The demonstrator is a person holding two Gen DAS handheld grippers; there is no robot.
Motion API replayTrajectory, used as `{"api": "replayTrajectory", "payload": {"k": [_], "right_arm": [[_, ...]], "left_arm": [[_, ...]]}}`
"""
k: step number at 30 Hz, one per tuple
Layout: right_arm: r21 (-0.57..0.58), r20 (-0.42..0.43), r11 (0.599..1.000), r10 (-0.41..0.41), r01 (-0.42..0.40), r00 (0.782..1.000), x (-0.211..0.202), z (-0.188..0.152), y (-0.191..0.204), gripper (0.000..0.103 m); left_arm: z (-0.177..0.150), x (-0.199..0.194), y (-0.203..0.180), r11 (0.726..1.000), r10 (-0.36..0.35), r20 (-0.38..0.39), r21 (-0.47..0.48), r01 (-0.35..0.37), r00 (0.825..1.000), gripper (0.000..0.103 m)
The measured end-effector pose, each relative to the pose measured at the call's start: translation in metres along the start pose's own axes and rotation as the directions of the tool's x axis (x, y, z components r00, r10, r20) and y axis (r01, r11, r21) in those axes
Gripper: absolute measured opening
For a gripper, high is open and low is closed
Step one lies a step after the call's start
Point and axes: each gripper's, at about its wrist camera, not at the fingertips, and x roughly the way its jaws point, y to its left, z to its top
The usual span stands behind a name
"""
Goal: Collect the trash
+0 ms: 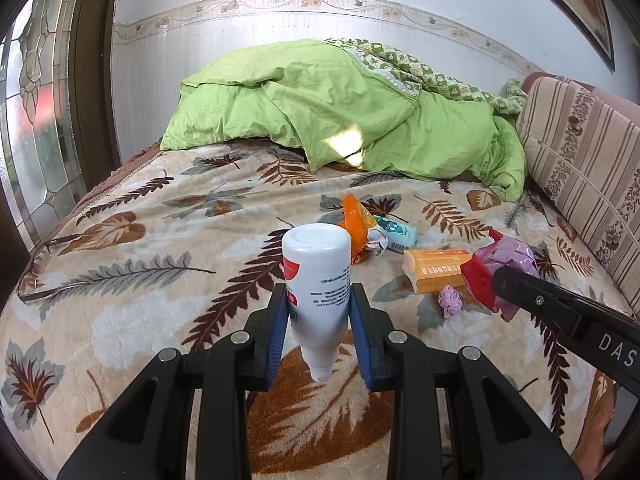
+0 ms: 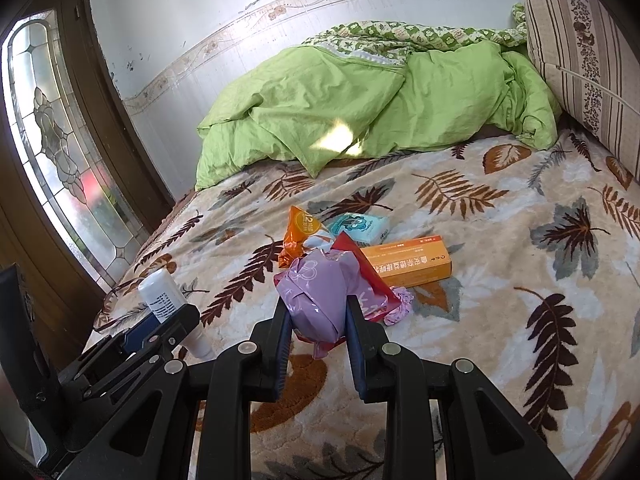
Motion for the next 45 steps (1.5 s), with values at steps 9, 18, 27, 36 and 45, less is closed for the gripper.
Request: {"api": "replayTrajectory", "payload": {"k": [9, 18, 27, 36, 45], "right_arm": [[0.010, 0.001, 1.000, -0.006, 0.006, 1.000, 0.000, 0.000, 0.000, 0.027], [0.006, 0.001, 1.000, -0.005, 0.005, 1.000, 0.000, 0.000, 0.000, 0.027], [0.009, 0.009, 1.000, -0.007, 0.007, 1.000, -0.001, 0.000, -0.002, 0.027], [0.031, 0.038, 0.999, -0.026, 0.025, 0.999, -0.019, -0.002, -0.006, 0.027], [0.108, 0.070, 0.994, -0.039, 0.031, 0.997, -0.072, -0.017, -0.026, 0.027]], "left_arm": [[-0.001, -0.001, -0.003, 1.000, -0.003, -0.001, 0.003, 0.003, 1.000, 0.029], [-0.001, -0.001, -0.001, 1.000, -0.004, -0.001, 0.004, 0.004, 1.000, 0.029], [0.000, -0.003, -0.012, 1.000, -0.023, 0.002, 0.011, 0.023, 1.000, 0.029], [-0.005, -0.014, -0.017, 0.996, -0.093, -0.016, 0.015, 0.093, 0.996, 0.029], [-0.013, -0.026, -0.035, 0.968, -0.249, -0.086, -0.010, 0.249, 0.965, 0.029]]}}
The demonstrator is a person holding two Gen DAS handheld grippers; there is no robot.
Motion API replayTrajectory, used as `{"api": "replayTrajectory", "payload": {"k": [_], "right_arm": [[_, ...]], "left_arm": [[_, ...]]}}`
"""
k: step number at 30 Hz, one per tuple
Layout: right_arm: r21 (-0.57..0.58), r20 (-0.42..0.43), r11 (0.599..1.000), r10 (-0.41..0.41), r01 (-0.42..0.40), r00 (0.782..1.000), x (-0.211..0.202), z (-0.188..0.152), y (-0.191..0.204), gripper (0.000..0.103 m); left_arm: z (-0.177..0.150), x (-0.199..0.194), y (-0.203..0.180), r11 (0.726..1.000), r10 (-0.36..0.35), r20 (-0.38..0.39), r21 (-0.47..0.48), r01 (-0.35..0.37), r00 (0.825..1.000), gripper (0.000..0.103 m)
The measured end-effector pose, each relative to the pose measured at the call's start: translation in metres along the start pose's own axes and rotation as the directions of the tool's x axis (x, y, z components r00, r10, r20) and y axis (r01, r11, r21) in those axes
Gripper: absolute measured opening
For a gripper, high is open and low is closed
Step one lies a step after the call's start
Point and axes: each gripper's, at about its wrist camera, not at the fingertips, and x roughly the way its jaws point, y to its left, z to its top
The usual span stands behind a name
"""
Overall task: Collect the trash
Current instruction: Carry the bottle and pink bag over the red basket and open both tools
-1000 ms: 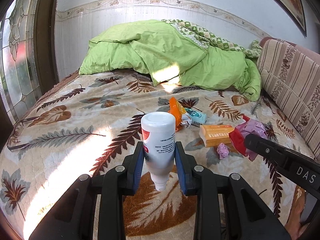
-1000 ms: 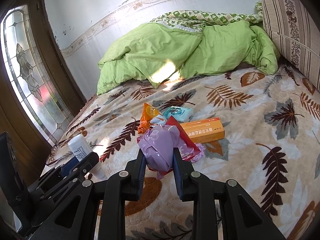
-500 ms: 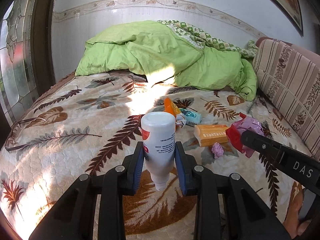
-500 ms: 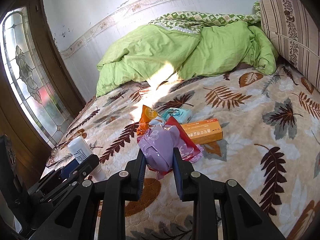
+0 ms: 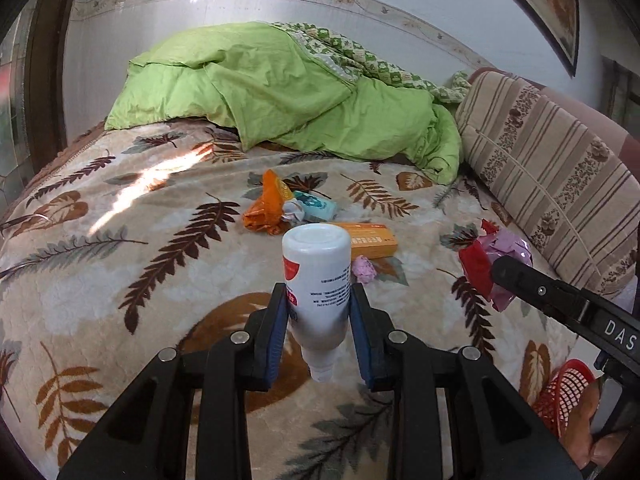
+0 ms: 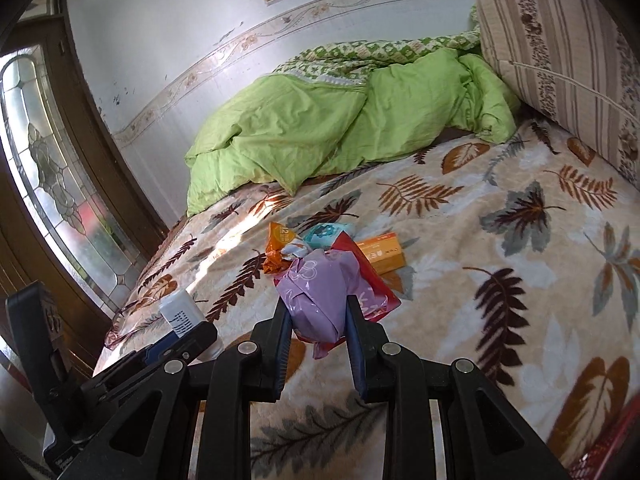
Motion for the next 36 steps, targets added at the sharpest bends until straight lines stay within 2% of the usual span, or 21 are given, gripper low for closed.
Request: {"api": "replayTrajectory", "payload": {"k": [5, 10, 16, 21, 26, 29, 33, 36], "right_arm": [[0.023, 0.011, 1.000, -0.019, 0.018, 1.000, -0.039, -0.006, -0.019, 0.027], [0.065, 0.018, 0.997, -0.040, 0.039, 0.999, -0.075, -0.016, -0.043, 0.027], [0.108, 0.026, 0.989, -0.100, 0.097, 0.995, -0.122, -0.031, -0.075, 0.027], [0.162, 0.025, 0.974, -0.164, 0.158, 0.986, -0.156, -0.046, -0.107, 0.027], [0.257, 0.031, 0.940, -0.242, 0.226, 0.970, -0.199, -0.059, -0.148, 0.027], [0.318, 0.034, 0.911, -0.287, 0.261, 0.957, -0.224, -0.068, -0.173, 0.027], [0.408, 0.026, 0.868, -0.320, 0.282, 0.947, -0.249, -0.081, -0.203, 0.027], [0.452, 0.015, 0.845, -0.329, 0.287, 0.944, -0.256, -0.090, -0.218, 0.030]], "left_arm": [[-0.002, -0.011, -0.021, 0.995, -0.104, -0.023, 0.010, 0.104, 0.994, 0.029], [-0.004, -0.028, -0.052, 0.981, -0.176, -0.030, 0.074, 0.178, 0.984, 0.029], [-0.011, -0.043, -0.096, 0.951, -0.265, -0.069, 0.149, 0.273, 0.962, 0.029], [-0.018, -0.048, -0.142, 0.911, -0.337, -0.125, 0.209, 0.356, 0.933, 0.029], [-0.025, -0.053, -0.193, 0.853, -0.419, -0.202, 0.247, 0.460, 0.885, 0.029], [-0.035, -0.051, -0.228, 0.804, -0.472, -0.280, 0.251, 0.539, 0.836, 0.029], [-0.054, -0.043, -0.270, 0.749, -0.507, -0.381, 0.250, 0.614, 0.773, 0.029], [-0.073, -0.033, -0.298, 0.723, -0.501, -0.448, 0.255, 0.643, 0.741, 0.029]]}}
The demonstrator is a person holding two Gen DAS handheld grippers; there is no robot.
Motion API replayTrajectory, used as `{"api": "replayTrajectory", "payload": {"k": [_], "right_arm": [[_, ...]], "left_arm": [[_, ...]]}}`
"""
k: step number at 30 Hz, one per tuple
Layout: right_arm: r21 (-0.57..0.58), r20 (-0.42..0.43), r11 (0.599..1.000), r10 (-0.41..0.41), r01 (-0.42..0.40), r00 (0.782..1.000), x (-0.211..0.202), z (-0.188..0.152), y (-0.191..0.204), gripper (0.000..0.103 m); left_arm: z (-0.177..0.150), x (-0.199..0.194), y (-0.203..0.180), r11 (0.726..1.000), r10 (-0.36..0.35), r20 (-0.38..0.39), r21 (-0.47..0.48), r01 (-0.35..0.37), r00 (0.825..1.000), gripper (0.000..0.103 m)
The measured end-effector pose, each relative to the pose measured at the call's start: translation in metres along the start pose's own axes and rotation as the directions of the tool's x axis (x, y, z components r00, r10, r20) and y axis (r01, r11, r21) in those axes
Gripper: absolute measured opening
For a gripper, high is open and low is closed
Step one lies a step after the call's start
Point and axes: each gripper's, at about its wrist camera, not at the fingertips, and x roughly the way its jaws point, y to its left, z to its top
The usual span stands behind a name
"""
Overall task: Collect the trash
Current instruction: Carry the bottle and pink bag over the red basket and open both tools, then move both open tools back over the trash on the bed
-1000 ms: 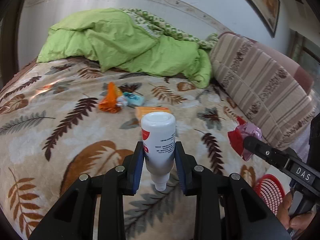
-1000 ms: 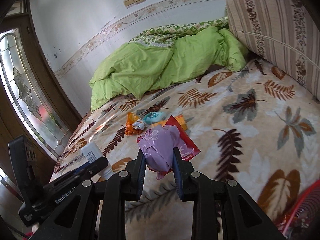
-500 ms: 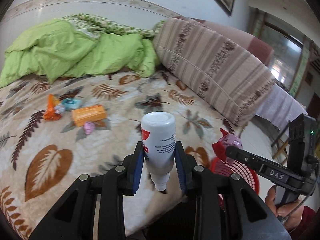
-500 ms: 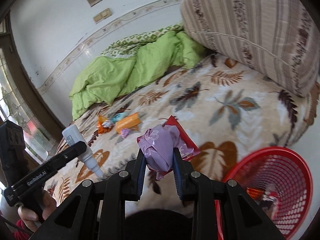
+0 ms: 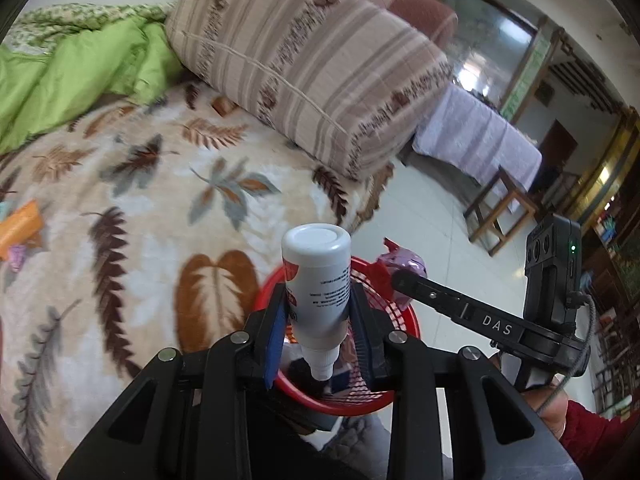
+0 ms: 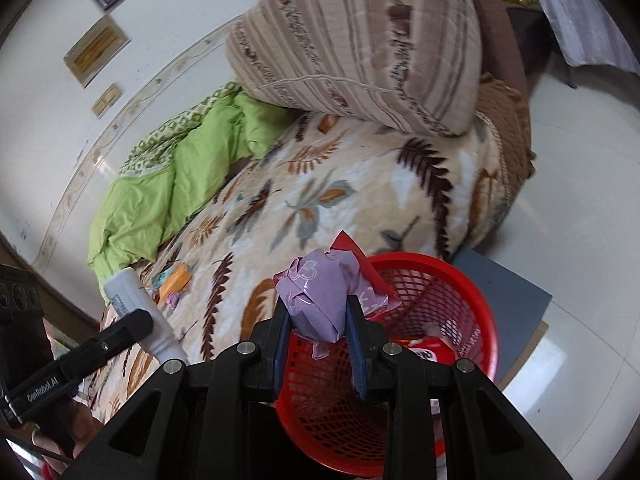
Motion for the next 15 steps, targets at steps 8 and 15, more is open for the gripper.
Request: {"api": "replayTrajectory", "payload": {"k": [8, 15], "right_arm": [[0.076, -0.013, 0.996, -0.040, 0.041, 0.999, -0.003, 0.001, -0.028, 0.049], [0.014, -0.008, 1.000, -0.002, 0.002, 1.000, 0.004, 0.007, -0.004, 0.049]], "left_arm": [[0.002, 0.020, -0.007, 1.000, 0.001, -0.041, 0.008, 0.000, 0.999, 0.060], [0.002, -0.015, 0.030, 0.994, 0.099, 0.033, -0.046, -0.097, 0.995, 0.060]]}}
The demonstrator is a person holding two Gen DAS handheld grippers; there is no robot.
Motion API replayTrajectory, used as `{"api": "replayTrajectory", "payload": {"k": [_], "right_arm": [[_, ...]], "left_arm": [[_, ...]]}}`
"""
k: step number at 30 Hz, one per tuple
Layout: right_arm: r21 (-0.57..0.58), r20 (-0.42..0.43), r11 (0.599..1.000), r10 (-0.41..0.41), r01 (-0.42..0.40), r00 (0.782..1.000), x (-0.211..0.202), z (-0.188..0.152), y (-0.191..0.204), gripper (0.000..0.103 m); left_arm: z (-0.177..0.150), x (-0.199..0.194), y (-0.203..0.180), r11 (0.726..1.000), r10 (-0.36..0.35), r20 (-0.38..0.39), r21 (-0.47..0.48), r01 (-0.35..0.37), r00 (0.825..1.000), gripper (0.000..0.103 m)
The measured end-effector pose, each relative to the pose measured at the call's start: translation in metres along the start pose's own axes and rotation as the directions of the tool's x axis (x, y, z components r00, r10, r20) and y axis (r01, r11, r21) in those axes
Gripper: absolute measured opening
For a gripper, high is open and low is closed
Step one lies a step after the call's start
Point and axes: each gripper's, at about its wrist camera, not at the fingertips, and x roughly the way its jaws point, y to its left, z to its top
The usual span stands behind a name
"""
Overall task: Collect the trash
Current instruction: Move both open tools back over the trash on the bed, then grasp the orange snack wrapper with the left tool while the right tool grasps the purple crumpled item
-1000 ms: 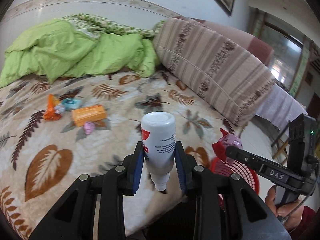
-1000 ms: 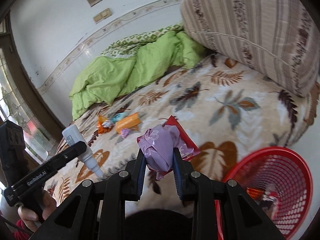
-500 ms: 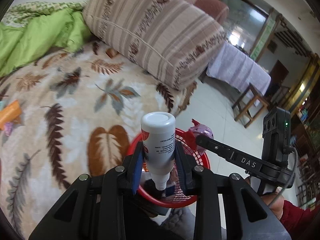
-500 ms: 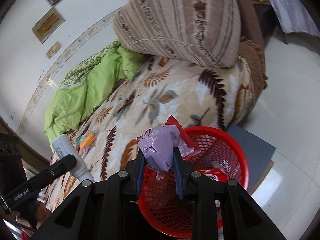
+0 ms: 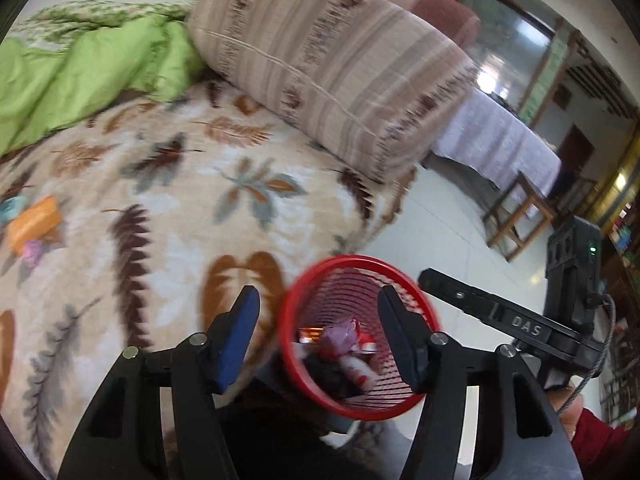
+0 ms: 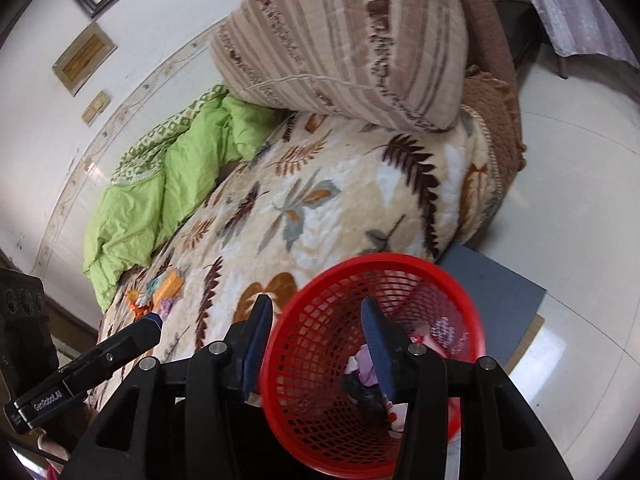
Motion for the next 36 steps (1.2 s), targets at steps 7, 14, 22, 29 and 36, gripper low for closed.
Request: {"api": "replayTrajectory", "payload": {"k": [7, 14, 22, 29, 36], "right_arm": [[-0.131, -0.074, 0.990, 0.049, -0.059, 0.996, 0.034, -0.003, 0.058, 0.049], [-0.303, -0.152, 0.940, 0.112, -0.154, 0.982, 0.074, -0.014, 0.140, 0.049], [-0.440, -0.270, 0.862, 0.139, -0.251, 0.953, 0.129, -0.040, 0.230, 0.049], [-0.440, -0.353, 0.850, 0.133, -0.290, 0.926, 0.191, -0.057, 0.284, 0.049], [-0.431, -0.396, 0.862, 0.084, -0.266, 0.914, 0.267, -0.063, 0.328, 0.049]], "left_arm": [[-0.012, -0.040, 0.071, 0.982, 0.171, 0.066, -0.091, -0.164, 0.983, 0.063], [-0.025, -0.082, 0.163, 0.905, 0.380, 0.101, -0.245, -0.347, 0.919, 0.064], [-0.044, -0.118, 0.262, 0.743, 0.592, 0.084, -0.441, -0.503, 0.801, 0.065], [-0.071, -0.115, 0.318, 0.657, 0.633, 0.002, -0.531, -0.536, 0.774, 0.064], [-0.066, -0.116, 0.326, 0.643, 0.650, 0.013, -0.543, -0.541, 0.759, 0.065]]}}
